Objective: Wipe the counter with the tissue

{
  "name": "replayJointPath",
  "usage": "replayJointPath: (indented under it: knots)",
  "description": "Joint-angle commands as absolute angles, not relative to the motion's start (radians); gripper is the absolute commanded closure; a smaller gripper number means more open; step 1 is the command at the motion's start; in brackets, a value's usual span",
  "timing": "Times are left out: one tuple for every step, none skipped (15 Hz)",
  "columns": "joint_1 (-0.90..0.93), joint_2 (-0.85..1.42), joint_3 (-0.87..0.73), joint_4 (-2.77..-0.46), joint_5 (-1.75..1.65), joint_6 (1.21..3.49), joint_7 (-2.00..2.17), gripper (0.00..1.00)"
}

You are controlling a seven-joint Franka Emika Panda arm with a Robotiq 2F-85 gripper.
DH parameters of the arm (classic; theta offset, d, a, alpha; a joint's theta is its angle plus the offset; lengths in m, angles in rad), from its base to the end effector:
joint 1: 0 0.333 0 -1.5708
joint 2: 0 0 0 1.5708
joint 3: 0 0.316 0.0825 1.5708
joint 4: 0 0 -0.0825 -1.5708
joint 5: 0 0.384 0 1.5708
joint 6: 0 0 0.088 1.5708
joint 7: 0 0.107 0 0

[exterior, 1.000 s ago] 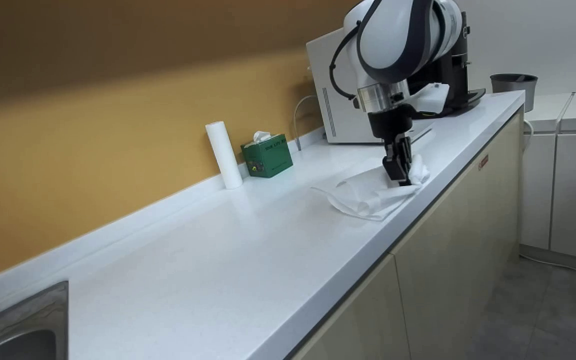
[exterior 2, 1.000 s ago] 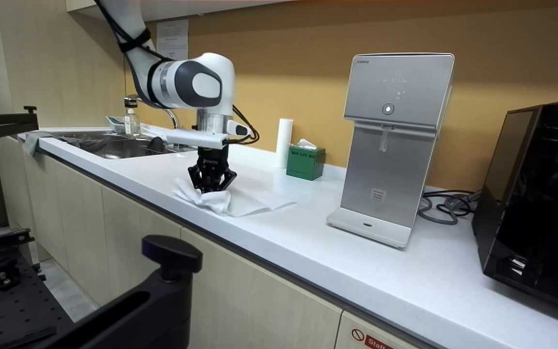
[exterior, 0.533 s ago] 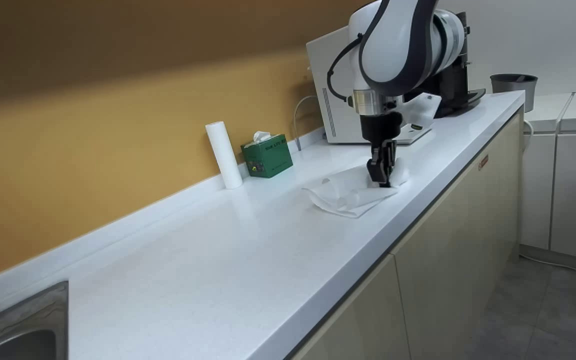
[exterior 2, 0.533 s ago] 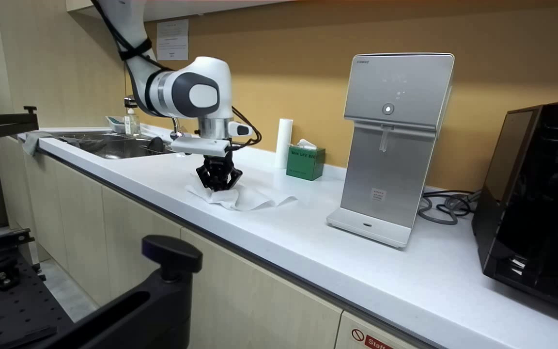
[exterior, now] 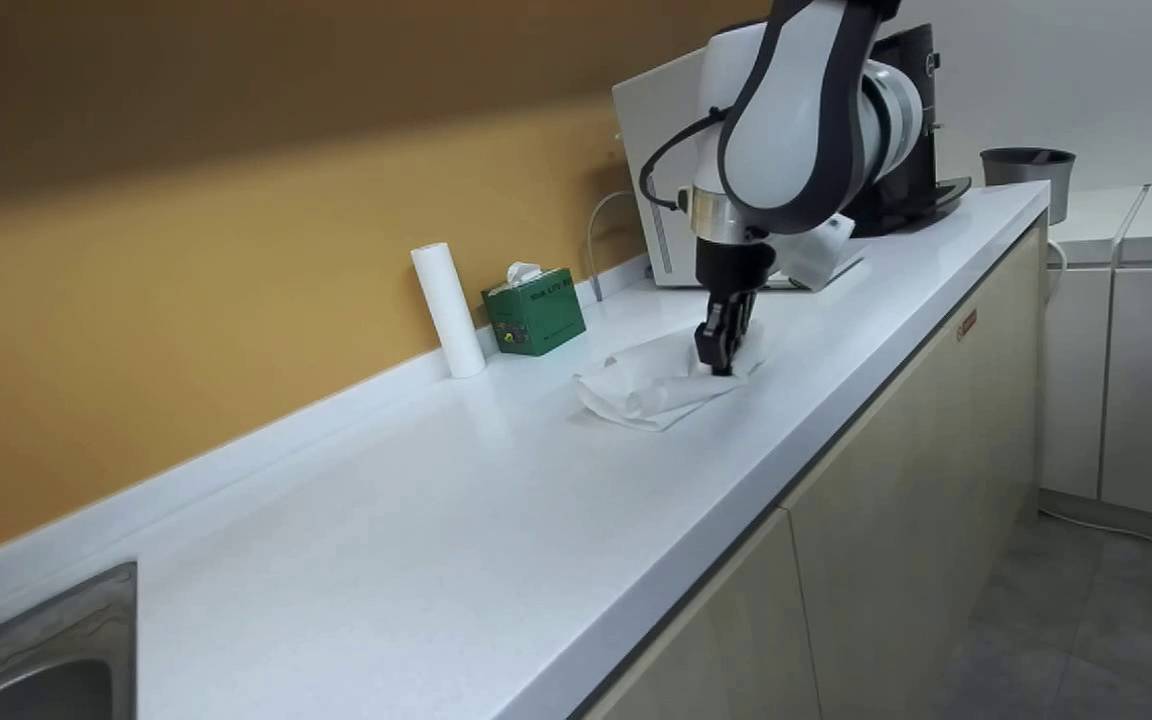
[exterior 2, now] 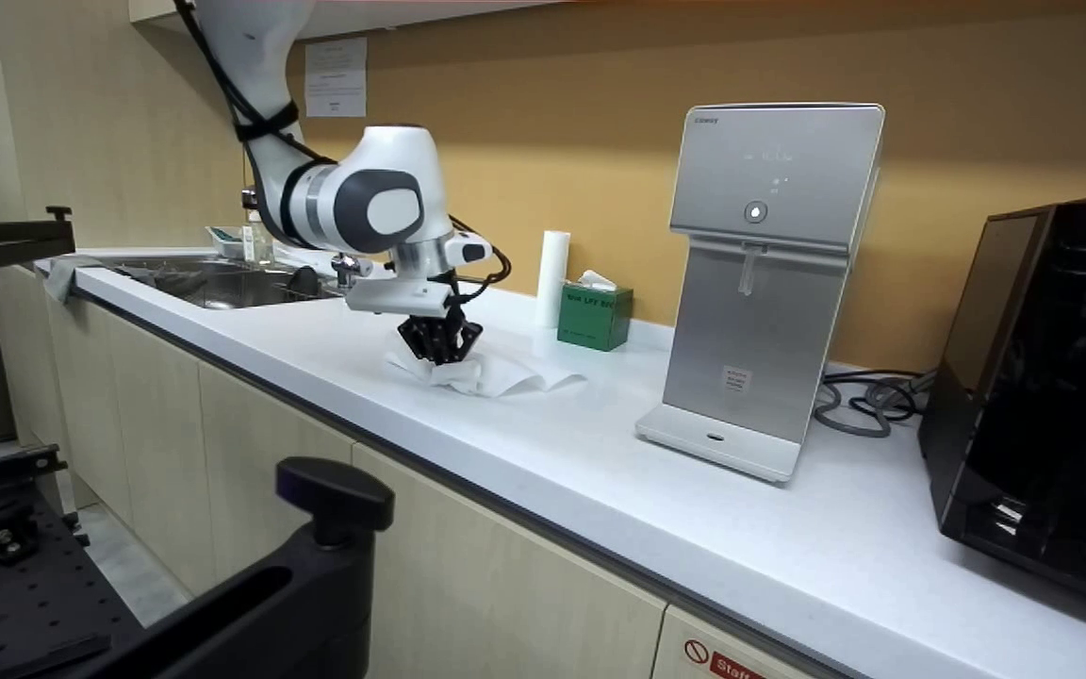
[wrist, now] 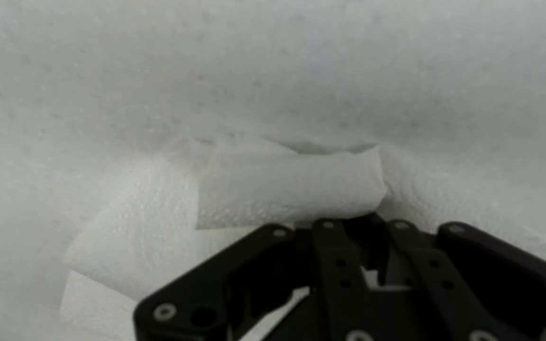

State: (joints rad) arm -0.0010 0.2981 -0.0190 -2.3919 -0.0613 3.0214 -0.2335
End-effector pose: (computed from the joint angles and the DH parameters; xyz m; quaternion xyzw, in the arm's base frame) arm 0.5314 -0.0062 0.2287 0.9770 0.1351 0.1621 0.0321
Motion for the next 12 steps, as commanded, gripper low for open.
replayJointPath:
  knots:
    - [0.000, 0.324, -0.003, -2.363, -0.073, 3.040, -0.189, 0.60]
    - [-0.001, 0.317, 0.001, -2.358, -0.072, 3.044, -0.189, 0.55]
    - [0.001, 0.311, 0.002, -2.352, -0.075, 3.042, -0.190, 0.48]
    - [0.002, 0.303, 0.004, -2.345, -0.077, 3.039, -0.191, 0.40]
    - [0.002, 0.296, 0.004, -2.335, -0.078, 3.033, -0.191, 0.34]
    - [0.003, 0.290, 0.003, -2.325, -0.081, 3.030, -0.192, 0.27]
    - [0.010, 0.282, -0.009, -2.313, -0.092, 3.031, -0.189, 0.20]
    - [0.014, 0.277, -0.014, -2.304, -0.097, 3.033, -0.187, 0.14]
    - [0.016, 0.269, -0.020, -2.292, -0.103, 3.030, -0.186, 0.06]
    - [0.020, 0.258, -0.027, -2.284, -0.112, 3.027, -0.182, 0.02]
    - [0.016, 0.250, -0.027, -2.277, -0.119, 3.022, -0.187, 0.00]
    - [0.018, 0.238, -0.032, -2.271, -0.123, 3.006, -0.184, 0.00]
